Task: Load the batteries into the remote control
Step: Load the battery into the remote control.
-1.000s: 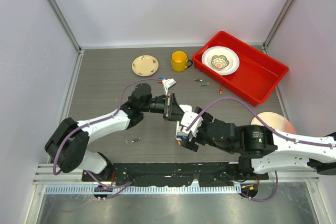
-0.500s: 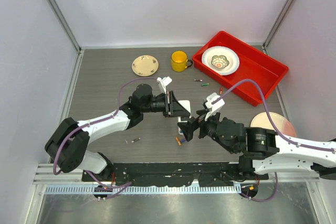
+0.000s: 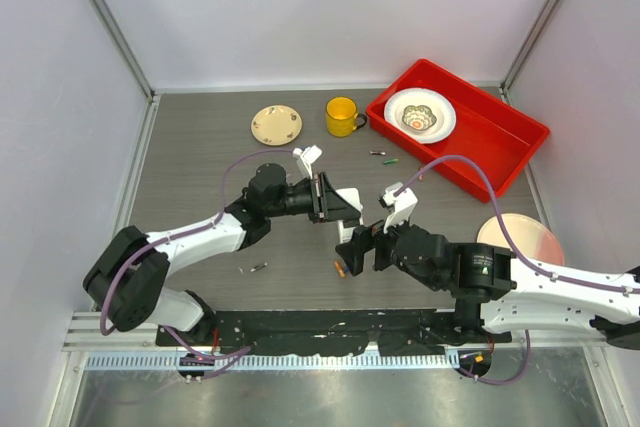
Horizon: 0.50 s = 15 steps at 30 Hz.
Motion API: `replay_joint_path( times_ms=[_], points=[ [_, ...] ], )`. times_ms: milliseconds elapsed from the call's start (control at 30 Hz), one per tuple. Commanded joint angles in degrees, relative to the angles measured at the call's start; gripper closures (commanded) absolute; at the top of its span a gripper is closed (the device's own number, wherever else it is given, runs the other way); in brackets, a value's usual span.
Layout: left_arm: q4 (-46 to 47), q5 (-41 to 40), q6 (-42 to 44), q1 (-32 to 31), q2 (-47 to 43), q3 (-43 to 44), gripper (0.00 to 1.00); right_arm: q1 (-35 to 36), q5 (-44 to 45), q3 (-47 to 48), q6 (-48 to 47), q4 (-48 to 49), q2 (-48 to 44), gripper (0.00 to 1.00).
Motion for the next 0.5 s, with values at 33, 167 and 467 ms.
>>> replay_joint_path(
  times_ms=[33, 167, 467],
  points=[
    [7.5, -0.3, -1.3, 0.6, -2.8, -0.7, 1.0, -1.1, -2.4, -0.9, 3.1, 0.4, -2.0, 0.02],
    [9.7, -0.2, -2.2, 0.8, -3.4, -1.1, 1.0, -1.9, -3.9, -1.6, 3.1, 1.3, -2.6, 0.05],
    [11.9, 0.3, -3.5, 0.8, -3.5, -1.7, 1.0, -5.5, -7.3, -3.3, 2.8, 3.9, -3.4, 0.1]
  ],
)
